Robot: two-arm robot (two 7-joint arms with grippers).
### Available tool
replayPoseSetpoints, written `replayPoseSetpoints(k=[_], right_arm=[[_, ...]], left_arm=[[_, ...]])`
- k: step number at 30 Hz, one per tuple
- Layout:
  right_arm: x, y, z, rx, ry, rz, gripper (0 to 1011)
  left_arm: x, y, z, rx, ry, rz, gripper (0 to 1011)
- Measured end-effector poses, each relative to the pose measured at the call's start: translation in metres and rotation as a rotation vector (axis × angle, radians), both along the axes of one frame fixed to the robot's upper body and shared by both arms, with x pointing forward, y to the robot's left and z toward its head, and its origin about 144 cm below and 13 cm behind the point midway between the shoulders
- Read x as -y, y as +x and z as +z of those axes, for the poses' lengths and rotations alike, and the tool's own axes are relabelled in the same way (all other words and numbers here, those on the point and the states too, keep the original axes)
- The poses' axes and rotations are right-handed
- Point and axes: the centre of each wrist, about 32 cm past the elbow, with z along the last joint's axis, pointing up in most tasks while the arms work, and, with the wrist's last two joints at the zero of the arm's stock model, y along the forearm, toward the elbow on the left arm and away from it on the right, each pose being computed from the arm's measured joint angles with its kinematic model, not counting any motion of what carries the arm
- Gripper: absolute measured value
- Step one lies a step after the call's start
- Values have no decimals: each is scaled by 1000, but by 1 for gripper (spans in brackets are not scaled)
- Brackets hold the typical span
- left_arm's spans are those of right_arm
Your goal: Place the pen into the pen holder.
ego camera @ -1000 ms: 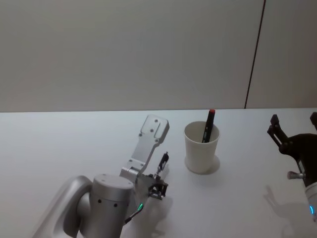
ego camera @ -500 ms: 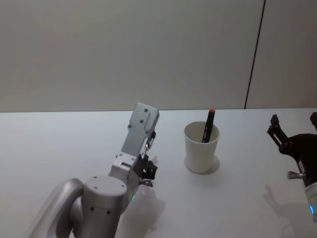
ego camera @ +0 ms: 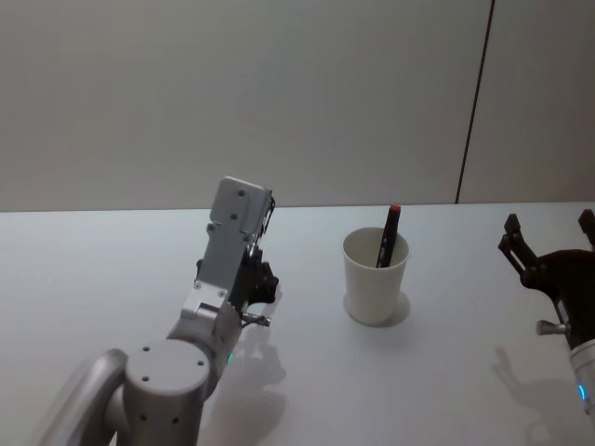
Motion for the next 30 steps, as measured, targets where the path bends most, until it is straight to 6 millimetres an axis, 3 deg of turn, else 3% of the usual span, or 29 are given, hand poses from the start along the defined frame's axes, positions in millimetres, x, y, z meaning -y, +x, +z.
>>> replayPoseSetpoints(k=[30], right_arm=[[0,0,0,0,0,0,1002]], left_arm=[[-46,16,-18,316,-314,-345,136]])
